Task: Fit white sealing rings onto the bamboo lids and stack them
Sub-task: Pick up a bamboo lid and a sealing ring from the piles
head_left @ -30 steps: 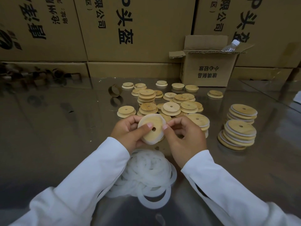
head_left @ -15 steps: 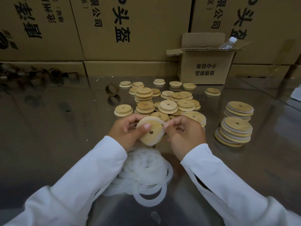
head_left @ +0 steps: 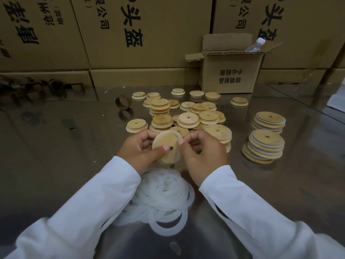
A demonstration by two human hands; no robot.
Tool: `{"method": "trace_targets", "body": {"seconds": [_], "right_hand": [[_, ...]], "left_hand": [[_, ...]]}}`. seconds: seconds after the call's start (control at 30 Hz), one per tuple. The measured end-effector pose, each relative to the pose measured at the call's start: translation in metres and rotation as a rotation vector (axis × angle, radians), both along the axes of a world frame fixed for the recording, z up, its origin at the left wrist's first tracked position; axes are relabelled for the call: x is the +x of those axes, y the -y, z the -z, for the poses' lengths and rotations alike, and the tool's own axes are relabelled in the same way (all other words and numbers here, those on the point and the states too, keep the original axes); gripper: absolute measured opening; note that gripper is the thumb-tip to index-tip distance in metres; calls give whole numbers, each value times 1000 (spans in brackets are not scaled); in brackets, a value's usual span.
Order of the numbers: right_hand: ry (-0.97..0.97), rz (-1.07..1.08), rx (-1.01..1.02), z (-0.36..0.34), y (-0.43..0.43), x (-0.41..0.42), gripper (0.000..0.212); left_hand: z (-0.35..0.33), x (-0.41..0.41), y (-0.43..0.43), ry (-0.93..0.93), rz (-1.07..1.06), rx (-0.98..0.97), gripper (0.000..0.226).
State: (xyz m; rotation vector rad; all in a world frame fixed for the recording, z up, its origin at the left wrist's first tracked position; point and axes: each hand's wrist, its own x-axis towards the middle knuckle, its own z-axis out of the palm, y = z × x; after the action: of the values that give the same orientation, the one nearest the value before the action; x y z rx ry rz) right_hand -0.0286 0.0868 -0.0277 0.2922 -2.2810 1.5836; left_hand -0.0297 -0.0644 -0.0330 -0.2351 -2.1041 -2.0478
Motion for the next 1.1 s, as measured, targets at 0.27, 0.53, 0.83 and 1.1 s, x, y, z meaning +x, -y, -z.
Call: {"method": "trace_targets", "body": {"seconds": [0.27,0.53,0.83,1.1], "right_hand": [[4,31,33,0,1,-3,15],[107,-12,-82,-4,-1,-6,16],[36,-38,-48,-2,2,2,9],[43,56,44,-3,0,-2,9]], "left_hand": [[0,2,0,-61,41,-28,22],[0,1,3,9,45,40,6],[1,-2,2,78,4,169,5],[0,-1,0,78,37,190,21]]}}
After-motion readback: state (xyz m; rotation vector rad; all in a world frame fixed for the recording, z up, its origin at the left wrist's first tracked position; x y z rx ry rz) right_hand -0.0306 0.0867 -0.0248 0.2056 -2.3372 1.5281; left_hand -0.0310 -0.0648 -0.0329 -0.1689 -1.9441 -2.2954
